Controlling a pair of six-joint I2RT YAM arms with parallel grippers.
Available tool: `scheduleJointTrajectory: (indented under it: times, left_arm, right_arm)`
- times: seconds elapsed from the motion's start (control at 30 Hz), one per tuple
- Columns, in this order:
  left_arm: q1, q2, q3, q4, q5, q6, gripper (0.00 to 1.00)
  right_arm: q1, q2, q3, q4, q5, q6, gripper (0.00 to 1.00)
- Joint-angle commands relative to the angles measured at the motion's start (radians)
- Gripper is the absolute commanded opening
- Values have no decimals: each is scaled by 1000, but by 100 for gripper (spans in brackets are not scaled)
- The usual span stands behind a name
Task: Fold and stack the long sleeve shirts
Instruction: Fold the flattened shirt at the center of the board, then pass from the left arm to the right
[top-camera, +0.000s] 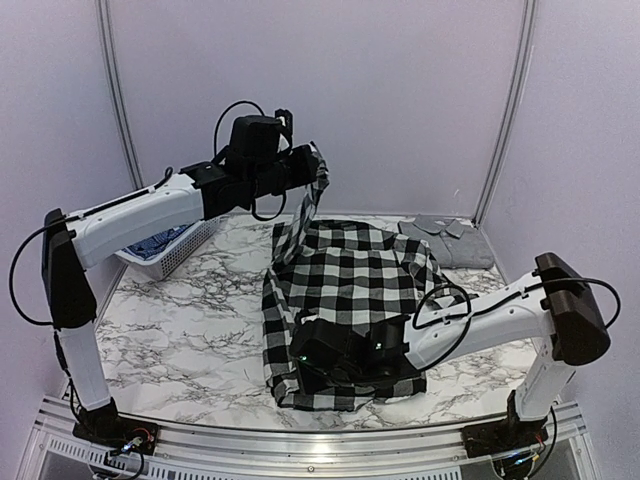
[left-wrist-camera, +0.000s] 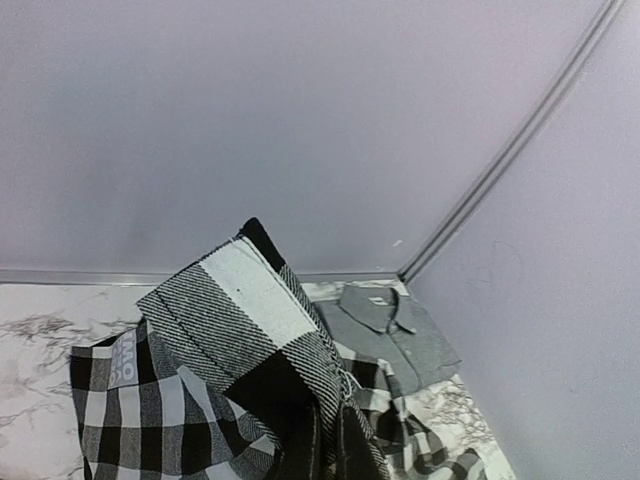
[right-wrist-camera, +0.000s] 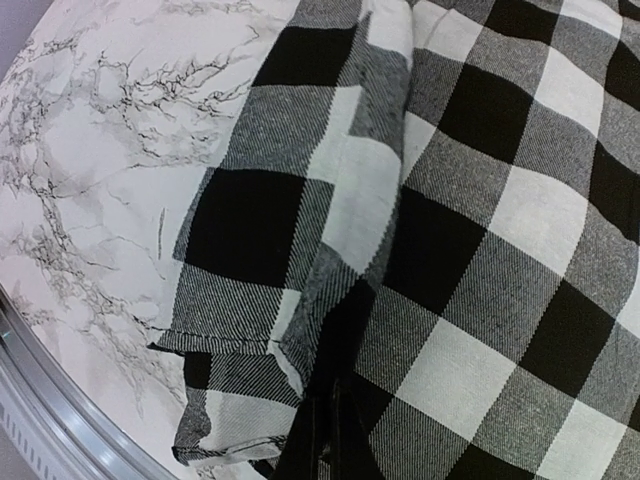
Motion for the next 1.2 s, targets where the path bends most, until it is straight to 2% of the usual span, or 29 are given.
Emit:
scheduleJointTrajectory:
  times: [0.0, 0.3, 0.43, 0.53, 0.8, 0.97, 1.07, 1.17]
  left_arm:
    - [-39, 53, 77, 54, 54, 4, 0]
    - [-80, 109, 70, 101, 122, -36, 0]
    - [-81, 112, 52, 114, 137, -40, 0]
    - [-82, 119, 51, 111, 156, -37, 0]
    - [-81, 109, -17, 134, 204, -42, 0]
    - [-80, 113, -30, 133, 231, -56, 0]
    - [-80, 114, -32, 133, 261, -54, 0]
    - [-81, 120, -28, 131, 283, -50, 0]
  right_arm:
    - [-3, -55, -37, 52, 17, 52, 0]
    - [-1, -126, -91, 55, 68, 41, 17]
    - [-18, -179, -102, 19, 112, 23, 33]
    - [-67, -281, -149, 35, 132, -15, 46]
    - [-296, -488, -222, 160, 116, -255, 65]
    - [-521, -574, -301, 424, -44, -399, 78]
    - [-651, -559, -268, 490, -206, -414, 79]
    - [-675, -509, -178, 492, -292, -483, 79]
